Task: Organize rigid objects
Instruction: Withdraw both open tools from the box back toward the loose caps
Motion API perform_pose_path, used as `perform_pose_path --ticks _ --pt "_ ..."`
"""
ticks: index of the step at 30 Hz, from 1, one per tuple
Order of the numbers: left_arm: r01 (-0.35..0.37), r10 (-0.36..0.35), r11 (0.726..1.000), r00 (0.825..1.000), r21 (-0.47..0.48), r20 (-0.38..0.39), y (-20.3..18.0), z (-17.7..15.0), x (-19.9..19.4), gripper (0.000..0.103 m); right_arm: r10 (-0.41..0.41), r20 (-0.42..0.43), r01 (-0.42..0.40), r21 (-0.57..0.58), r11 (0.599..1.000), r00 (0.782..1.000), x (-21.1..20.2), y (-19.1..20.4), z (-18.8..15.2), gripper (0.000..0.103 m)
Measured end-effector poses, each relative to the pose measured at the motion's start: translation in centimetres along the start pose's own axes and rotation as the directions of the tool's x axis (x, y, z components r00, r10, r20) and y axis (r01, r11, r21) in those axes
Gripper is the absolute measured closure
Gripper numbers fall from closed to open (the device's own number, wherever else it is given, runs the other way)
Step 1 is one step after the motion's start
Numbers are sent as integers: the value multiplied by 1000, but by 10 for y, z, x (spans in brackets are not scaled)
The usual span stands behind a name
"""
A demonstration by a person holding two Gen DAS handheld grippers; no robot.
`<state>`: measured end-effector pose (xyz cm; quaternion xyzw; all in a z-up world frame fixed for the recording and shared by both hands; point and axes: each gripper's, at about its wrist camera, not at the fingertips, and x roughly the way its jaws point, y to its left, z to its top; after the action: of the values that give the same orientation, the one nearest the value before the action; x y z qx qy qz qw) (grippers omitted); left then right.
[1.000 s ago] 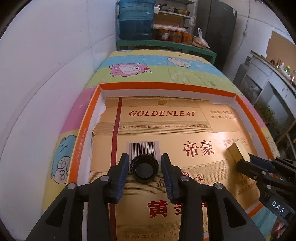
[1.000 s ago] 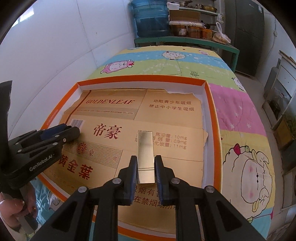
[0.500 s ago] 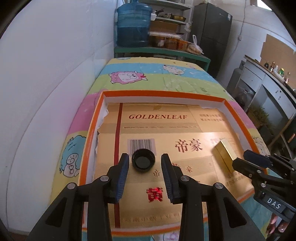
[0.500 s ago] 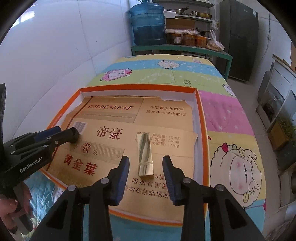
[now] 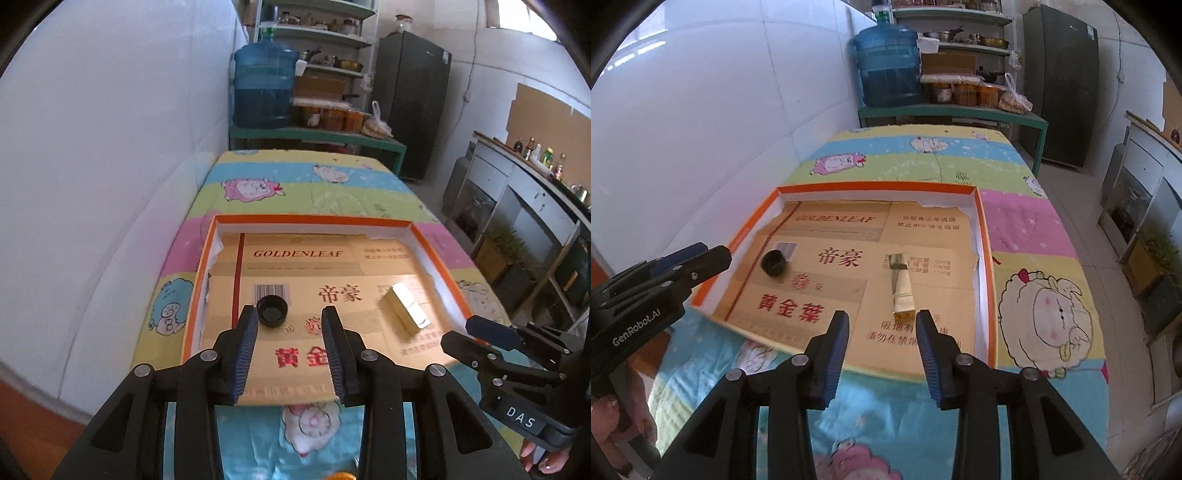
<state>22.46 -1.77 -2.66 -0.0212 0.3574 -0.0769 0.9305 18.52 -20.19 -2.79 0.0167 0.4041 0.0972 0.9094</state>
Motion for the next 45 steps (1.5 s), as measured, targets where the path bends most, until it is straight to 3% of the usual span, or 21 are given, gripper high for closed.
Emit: perform_pose_path --ticks 12,15,27,45 --pt "15 -15 1000 998 -7 66 -6 -22 -72 65 -6 81 8 -29 1000 997 -76 31 -32 64" --pt "12 -12 1000 997 3 75 -6 -31 -89 65 -4 88 6 -28 1000 996 -88 37 -41 53" --pt "3 -2 1000 994 -7 109 7 -58 -150 65 -12 100 14 -28 1000 995 -129 49 -75 52" --pt "24 -23 1000 995 -8 98 8 -110 -186 65 -6 67 9 -44 999 998 -153 60 -126 52"
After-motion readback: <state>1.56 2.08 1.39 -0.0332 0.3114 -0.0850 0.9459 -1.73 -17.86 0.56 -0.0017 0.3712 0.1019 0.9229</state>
